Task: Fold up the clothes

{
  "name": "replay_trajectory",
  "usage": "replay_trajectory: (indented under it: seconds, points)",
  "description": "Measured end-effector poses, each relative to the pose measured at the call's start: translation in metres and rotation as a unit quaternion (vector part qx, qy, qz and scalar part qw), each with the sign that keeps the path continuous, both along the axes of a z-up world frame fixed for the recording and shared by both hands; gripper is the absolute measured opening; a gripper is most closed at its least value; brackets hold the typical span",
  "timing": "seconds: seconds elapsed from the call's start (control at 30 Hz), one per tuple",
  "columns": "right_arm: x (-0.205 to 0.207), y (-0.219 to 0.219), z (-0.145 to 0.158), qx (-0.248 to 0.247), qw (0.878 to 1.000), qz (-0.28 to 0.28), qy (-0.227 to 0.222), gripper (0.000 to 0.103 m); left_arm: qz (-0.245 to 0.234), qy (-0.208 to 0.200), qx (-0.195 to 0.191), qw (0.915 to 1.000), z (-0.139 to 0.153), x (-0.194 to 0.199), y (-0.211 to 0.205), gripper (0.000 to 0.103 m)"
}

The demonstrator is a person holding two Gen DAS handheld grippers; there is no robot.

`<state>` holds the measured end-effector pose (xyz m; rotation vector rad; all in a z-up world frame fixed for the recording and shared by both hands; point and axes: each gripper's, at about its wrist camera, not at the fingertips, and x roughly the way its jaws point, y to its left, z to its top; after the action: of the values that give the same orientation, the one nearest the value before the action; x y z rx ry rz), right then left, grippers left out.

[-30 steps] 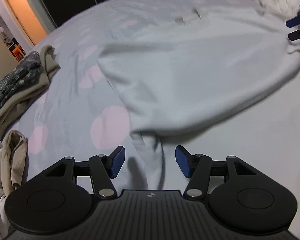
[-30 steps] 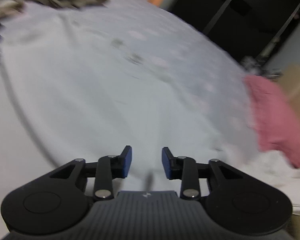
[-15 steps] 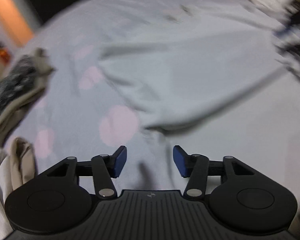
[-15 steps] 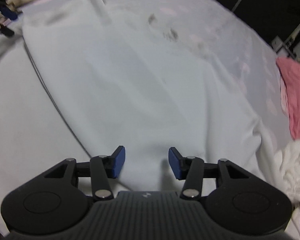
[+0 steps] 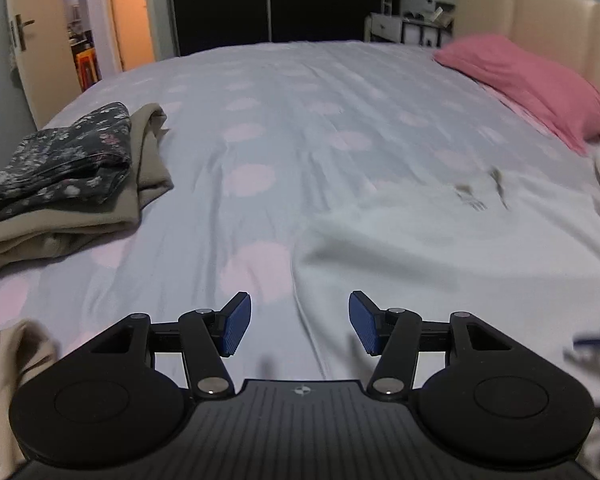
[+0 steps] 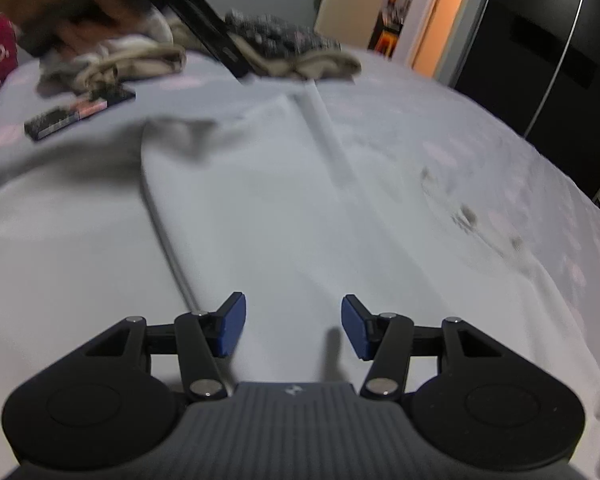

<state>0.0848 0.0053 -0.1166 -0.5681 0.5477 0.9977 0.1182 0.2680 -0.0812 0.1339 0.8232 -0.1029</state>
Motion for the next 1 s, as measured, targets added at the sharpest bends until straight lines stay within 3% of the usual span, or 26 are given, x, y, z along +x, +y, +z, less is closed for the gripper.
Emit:
replay_trajectory:
  seconds: [0.2, 0.3, 0.37, 0.43, 0.57, 0.67, 0.73, 0.77, 0.87, 0.9, 1.0]
  points:
    - [0.028, 0.013, -0.003, 0.048, 0.998, 0.0, 0.037, 0.059, 0.016, -0.027, 0.013, 0.9994, -0.035, 0.041, -0.002, 0.051]
    - [0.048, 0.01, -0.002, 0.068, 0.996, -0.02, 0.062, 0.06, -0.04, -0.041, 0.037, 0.9977, -0.047, 0.041, -0.019, 0.051]
    - [0.055, 0.006, -0.006, 0.069, 0.994, -0.026, 0.077, 0.06, -0.067, -0.029, 0.064, 0.9952, -0.055, 0.039, -0.033, 0.05]
    - [0.06, 0.004, -0.012, 0.062, 0.994, -0.029, 0.087, 0.06, -0.067, -0.031, 0.078, 0.9943, -0.056, 0.039, -0.038, 0.051]
    - [0.053, 0.003, -0.022, 0.05, 0.995, -0.033, 0.076, 0.061, 0.005, -0.078, 0.06, 0.9951, -0.038, 0.035, -0.024, 0.051]
    - [0.048, 0.007, -0.023, 0.045, 0.996, -0.033, 0.069, 0.061, 0.036, -0.129, 0.04, 0.9902, -0.02, 0.024, -0.014, 0.051]
    - [0.048, 0.007, -0.023, 0.044, 0.996, -0.035, 0.068, 0.061, 0.004, -0.149, -0.006, 0.9889, -0.012, 0.016, -0.01, 0.051]
    - [0.048, 0.007, -0.024, 0.044, 0.996, -0.036, 0.068, 0.061, -0.021, -0.147, -0.024, 0.9886, -0.011, 0.014, -0.011, 0.051]
    - [0.047, 0.005, -0.026, 0.044, 0.996, -0.035, 0.065, 0.061, -0.07, -0.096, -0.004, 0.9929, -0.025, 0.02, -0.027, 0.051]
    - [0.047, 0.004, -0.027, 0.045, 0.996, -0.035, 0.065, 0.061, -0.064, -0.064, 0.004, 0.9959, -0.034, 0.028, -0.029, 0.051]
    - [0.047, 0.002, -0.028, 0.044, 0.996, -0.034, 0.064, 0.061, -0.016, 0.025, -0.019, 0.9994, -0.061, 0.049, -0.023, 0.053]
